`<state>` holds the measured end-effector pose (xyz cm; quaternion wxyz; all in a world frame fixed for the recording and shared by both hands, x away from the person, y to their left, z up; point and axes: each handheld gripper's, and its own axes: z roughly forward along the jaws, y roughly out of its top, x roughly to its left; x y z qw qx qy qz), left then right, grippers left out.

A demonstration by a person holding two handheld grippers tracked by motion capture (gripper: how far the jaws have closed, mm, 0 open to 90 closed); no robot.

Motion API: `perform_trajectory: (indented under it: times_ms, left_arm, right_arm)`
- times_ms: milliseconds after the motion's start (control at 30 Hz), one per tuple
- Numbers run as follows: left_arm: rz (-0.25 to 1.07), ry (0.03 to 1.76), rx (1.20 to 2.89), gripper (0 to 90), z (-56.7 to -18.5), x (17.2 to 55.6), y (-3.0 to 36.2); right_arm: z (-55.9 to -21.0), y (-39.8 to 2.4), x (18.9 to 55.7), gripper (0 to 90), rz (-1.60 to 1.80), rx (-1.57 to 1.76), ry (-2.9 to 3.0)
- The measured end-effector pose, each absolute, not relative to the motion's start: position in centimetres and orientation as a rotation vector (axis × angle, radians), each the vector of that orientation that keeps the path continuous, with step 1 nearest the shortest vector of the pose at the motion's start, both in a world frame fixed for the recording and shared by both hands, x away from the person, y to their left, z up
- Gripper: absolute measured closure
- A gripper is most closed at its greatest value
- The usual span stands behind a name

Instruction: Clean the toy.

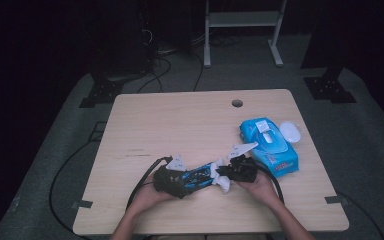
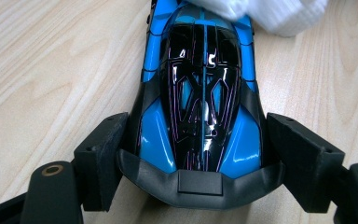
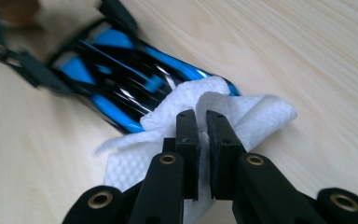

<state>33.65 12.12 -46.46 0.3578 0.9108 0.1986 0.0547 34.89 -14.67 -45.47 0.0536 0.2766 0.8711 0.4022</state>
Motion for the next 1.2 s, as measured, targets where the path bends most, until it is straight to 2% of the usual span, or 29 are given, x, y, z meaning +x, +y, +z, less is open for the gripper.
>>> perform_trajectory:
  times_ms: [100, 367, 733, 933, 1200]
  left_arm:
    - [0.141, 0.511, 2.351, 24.0, -46.5, 33.7, 12.1]
    - [0.142, 0.509, 2.353, 24.0, -46.4, 33.6, 12.1]
    - [0.144, 0.512, 2.35, 23.9, -46.4, 33.6, 12.2]
    - [0.129, 0.523, 2.361, 20.6, -46.4, 33.6, 12.6]
    - [0.123, 0.522, 2.355, 24.0, -46.5, 33.5, 12.6]
  right_arm:
    - [-45.5, -13.8, 34.5, 83.4, 1.232, 0.783, 2.659]
    - [-46.0, -15.4, 35.2, 83.4, 1.192, 0.882, 2.608]
    - [-45.9, -14.7, 34.9, 83.5, 1.239, 0.865, 2.613]
    - [-46.0, -14.9, 35.0, 83.5, 1.246, 0.874, 2.61]
    - [-45.6, -14.4, 34.6, 83.5, 1.229, 0.84, 2.604]
